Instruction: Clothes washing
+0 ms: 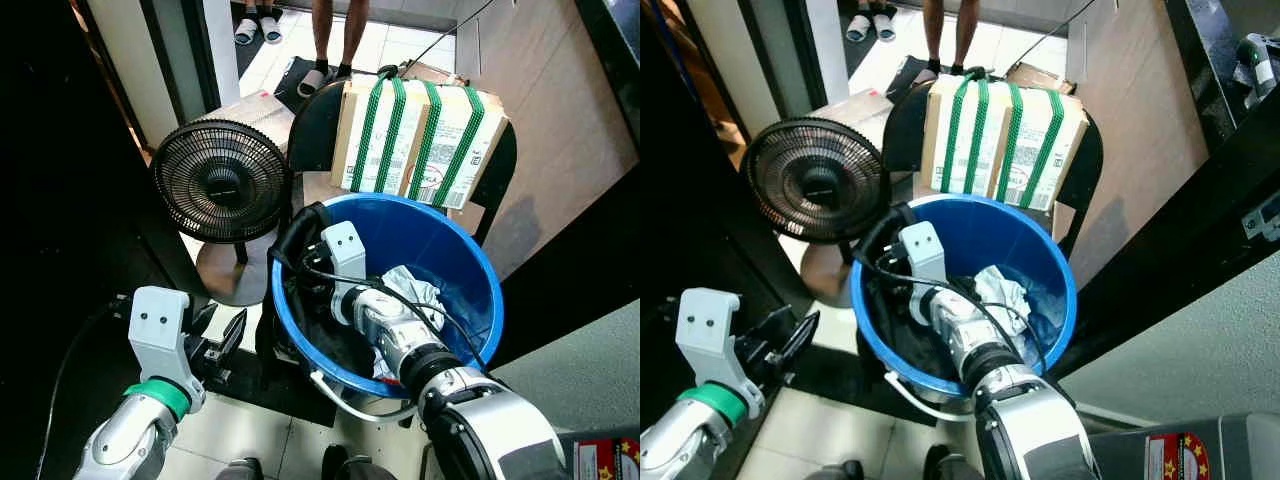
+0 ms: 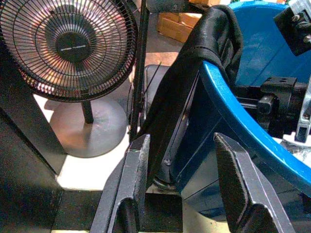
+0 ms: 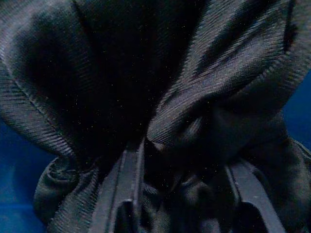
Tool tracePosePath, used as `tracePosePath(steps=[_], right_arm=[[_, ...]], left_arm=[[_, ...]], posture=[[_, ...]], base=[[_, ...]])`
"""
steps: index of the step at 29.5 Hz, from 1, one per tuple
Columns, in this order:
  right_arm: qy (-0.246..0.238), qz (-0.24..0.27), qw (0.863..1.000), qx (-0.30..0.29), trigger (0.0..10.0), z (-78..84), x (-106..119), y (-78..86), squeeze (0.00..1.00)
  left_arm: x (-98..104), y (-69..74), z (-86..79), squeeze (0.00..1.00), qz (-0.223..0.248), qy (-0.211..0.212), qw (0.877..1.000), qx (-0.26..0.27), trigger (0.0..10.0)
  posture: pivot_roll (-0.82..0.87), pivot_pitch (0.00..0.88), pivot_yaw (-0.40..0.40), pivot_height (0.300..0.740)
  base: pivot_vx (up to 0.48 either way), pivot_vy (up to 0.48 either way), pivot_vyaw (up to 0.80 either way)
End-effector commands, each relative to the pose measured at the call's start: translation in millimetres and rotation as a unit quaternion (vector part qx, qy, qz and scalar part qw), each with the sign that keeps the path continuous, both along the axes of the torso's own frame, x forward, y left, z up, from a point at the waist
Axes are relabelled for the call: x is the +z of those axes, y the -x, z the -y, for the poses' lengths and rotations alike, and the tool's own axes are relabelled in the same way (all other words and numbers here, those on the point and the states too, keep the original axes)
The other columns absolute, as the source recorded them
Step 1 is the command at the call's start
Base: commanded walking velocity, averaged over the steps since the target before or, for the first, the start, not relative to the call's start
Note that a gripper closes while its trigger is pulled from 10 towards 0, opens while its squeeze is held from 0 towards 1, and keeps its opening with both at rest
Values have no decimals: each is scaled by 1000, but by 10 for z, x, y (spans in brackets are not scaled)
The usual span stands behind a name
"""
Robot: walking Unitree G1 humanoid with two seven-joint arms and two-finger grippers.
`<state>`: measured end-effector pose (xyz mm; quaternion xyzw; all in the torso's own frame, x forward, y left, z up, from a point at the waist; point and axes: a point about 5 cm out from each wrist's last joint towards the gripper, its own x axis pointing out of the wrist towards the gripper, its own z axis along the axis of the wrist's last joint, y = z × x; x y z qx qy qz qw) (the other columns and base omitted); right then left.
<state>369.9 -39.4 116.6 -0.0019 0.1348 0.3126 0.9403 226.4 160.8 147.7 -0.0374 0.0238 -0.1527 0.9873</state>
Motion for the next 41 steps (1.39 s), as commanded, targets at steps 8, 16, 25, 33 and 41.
tracePosePath(steps=[8,16,25,33,41], right_arm=[[-12,-12,1000,18,0,-78,-31,39,0],[-28,-10,999,25,0,-95,3,34,0],[-66,-5,997,35,0,-95,87,9,0],[-183,22,978,100,0,-147,442,-38,0],[-286,89,936,185,0,-50,1012,26,0]], left_arm=[[-11,10,-9,0,-5,-1,1000,2,10000],[-5,-14,-5,0,-2,1,1000,2,10000],[5,-83,14,0,8,7,1000,-4,10000],[27,-123,16,0,19,14,1000,-12,10000],[54,-178,44,0,34,23,999,-26,10000]], posture=[[155,233,9,740],[151,215,10,740],[141,177,10,740],[130,124,5,740],[117,85,6,740]], base=[[0,0,0],[0,0,0],[0,0,0],[0,0,0],[0,0,0]])
